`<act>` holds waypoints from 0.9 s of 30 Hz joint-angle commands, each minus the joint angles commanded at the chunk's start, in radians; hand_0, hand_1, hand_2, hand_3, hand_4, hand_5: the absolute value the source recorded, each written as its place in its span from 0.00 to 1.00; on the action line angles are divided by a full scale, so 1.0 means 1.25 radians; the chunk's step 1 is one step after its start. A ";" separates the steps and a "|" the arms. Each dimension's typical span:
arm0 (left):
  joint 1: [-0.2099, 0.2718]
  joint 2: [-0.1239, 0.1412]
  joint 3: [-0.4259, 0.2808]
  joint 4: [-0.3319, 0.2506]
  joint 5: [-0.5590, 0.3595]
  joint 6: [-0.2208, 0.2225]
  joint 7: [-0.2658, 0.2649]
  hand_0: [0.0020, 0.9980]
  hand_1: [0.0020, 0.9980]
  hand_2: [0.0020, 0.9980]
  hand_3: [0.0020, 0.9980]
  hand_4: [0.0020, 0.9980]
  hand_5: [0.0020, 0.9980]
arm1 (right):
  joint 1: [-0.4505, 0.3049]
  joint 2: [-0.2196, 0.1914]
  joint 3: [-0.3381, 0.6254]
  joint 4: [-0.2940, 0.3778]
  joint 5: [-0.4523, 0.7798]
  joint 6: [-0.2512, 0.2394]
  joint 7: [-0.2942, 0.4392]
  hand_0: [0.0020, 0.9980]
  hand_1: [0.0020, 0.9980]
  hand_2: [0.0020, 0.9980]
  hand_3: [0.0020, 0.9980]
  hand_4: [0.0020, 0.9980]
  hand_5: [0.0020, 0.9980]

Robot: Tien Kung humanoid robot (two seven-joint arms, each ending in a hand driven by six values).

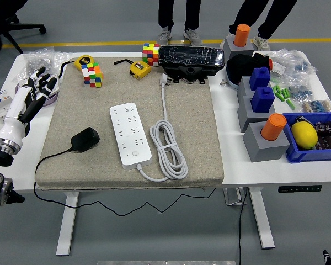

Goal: Pick up the plug,place it near the board,insert it into the board,press the button

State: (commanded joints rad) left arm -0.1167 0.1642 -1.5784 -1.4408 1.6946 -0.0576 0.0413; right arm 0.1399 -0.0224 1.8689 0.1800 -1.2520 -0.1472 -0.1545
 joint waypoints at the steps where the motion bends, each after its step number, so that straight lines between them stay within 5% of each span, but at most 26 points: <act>1: -0.001 0.002 0.002 -0.002 0.016 0.000 0.004 1.00 1.00 1.00 1.00 1.00 0.44 | 0.000 0.000 0.000 0.000 0.000 0.000 0.000 0.82 0.78 0.77 0.80 1.00 1.00; 6: -0.012 0.013 0.030 -0.019 0.166 -0.012 0.035 1.00 1.00 1.00 1.00 1.00 0.44 | 0.000 0.001 0.003 0.000 -0.002 -0.001 0.003 0.82 0.78 0.77 0.80 1.00 1.00; 7: -0.016 0.017 0.042 -0.020 0.195 -0.017 0.042 1.00 1.00 1.00 1.00 1.00 0.27 | 0.000 0.001 0.003 0.000 -0.003 -0.001 0.003 0.82 0.78 0.77 0.80 1.00 1.00; 12: -0.034 0.028 0.099 0.000 0.321 -0.030 0.058 1.00 1.00 1.00 1.00 1.00 0.27 | 0.000 0.001 0.004 0.000 -0.003 -0.002 0.003 0.82 0.78 0.77 0.80 1.00 1.00; 13: -0.036 0.028 0.105 0.004 0.324 -0.032 0.058 1.00 1.00 1.00 1.00 1.00 0.14 | 0.000 0.001 0.004 0.000 -0.003 -0.002 0.003 0.82 0.78 0.77 0.80 1.00 1.00; 22: -0.064 0.007 0.160 0.089 0.241 -0.050 0.032 1.00 1.00 1.00 1.00 1.00 0.09 | -0.002 0.001 0.005 0.000 -0.003 -0.003 0.003 0.82 0.78 0.77 0.80 1.00 1.00; 27: -0.085 0.006 0.185 0.155 0.172 -0.016 -0.017 1.00 1.00 1.00 1.00 1.00 0.10 | 0.003 0.000 0.004 0.000 0.000 -0.004 0.004 0.82 0.77 0.77 0.80 1.00 1.00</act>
State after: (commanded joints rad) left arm -0.2234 0.1713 -1.3477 -1.2476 1.9102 -0.0778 0.0205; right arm 0.1440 -0.0220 1.8744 0.1800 -1.2519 -0.1523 -0.1491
